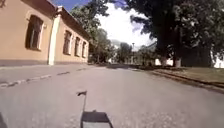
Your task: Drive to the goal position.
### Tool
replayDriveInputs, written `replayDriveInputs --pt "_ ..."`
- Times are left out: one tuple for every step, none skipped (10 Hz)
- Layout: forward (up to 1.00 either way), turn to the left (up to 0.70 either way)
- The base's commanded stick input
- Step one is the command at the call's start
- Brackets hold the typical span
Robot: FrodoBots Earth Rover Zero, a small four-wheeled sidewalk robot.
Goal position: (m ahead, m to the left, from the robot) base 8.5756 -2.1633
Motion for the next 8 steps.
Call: replayDriveInputs --pt "1.00 -0.40" --pt "1.00 0.00" --pt "1.00 0.00" --pt "1.00 0.00" --pt "1.00 0.00" --pt "1.00 0.00" --pt "1.00 0.00" --pt "1.00 0.00"
